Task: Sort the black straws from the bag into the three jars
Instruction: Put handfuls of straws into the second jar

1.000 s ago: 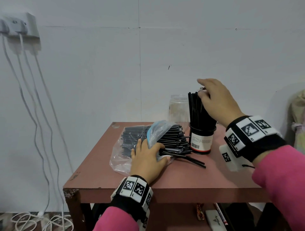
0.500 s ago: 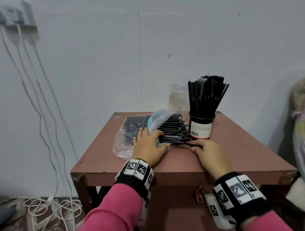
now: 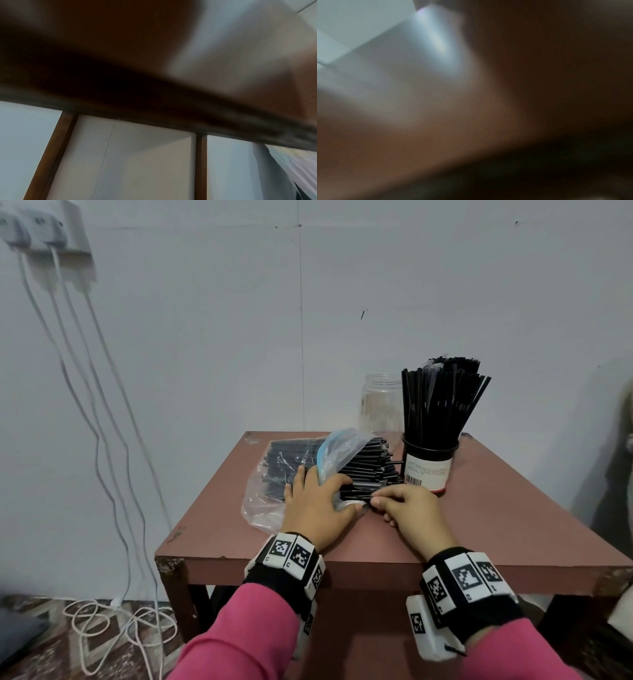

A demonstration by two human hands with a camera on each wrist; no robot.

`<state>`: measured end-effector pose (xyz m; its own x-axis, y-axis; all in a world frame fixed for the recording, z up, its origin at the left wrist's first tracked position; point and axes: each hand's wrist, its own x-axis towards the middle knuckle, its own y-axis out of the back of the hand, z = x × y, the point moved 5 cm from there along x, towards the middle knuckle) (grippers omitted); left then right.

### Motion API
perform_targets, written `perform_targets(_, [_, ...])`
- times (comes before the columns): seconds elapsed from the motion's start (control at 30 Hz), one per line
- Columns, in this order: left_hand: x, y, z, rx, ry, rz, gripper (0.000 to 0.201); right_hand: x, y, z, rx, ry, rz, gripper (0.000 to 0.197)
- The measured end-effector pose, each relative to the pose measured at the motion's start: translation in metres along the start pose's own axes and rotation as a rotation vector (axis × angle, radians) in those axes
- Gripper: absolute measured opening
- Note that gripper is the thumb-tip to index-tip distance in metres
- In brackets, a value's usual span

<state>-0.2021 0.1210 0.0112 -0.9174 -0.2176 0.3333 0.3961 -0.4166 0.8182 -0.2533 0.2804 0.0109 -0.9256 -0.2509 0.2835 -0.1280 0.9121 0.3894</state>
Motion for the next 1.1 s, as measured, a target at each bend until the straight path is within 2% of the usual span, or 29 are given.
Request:
perform_targets(0.07, [0.000,0.000,0.000,-0.001,-0.002,0.011,0.048,0.000,0.003,0.001,0.015,0.004,0.058,0.018])
perform_targets(0.17, [0.000,0.002,0.001,-0.042,0.004,0.047,0.041,0.001,0.011,0.009,-0.010,-0.031,0.178,0.047])
perform_targets(0.23, [-0.001,0.004,0.003,-0.065,0.001,0.055,0.041,0.000,0.013,0.009,-0.055,-0.012,0.195,0.059])
perform_targets(0.37, [-0.006,0.010,0.009,0.050,-0.033,0.081,0.056,-0.001,0.010,0.006,-0.030,0.005,0.105,0.051])
perform_targets(0.43, [-0.009,0.013,0.013,0.154,-0.047,0.144,0.059,0.000,0.010,0.006,-0.049,0.021,0.098,0.050])
perform_targets(0.5, [-0.011,0.014,0.015,0.204,-0.021,0.138,0.059,0.001,0.009,0.006,-0.110,0.031,0.093,0.052])
perform_targets(0.6, [-0.011,0.008,0.011,0.193,0.059,-0.003,0.064,0.002,0.008,0.008,-0.108,0.037,0.079,0.043])
perform_targets(0.73, [-0.002,0.017,0.018,0.168,0.071,-0.178,0.068,0.003,0.011,0.011,0.079,0.004,0.161,0.026])
perform_targets(0.87, [0.010,0.032,0.024,0.037,0.037,-0.272,0.058,0.008,0.015,0.016,0.289,-0.069,0.253,0.026])
perform_targets(1.0, [0.013,0.033,0.021,0.088,0.063,-0.181,0.041,0.008,0.003,0.013,0.404,-0.056,0.215,0.046])
perform_targets(1.1, [0.008,0.021,0.015,-0.038,0.103,-0.100,0.040,0.005,-0.007,0.009,0.394,0.015,0.149,0.048])
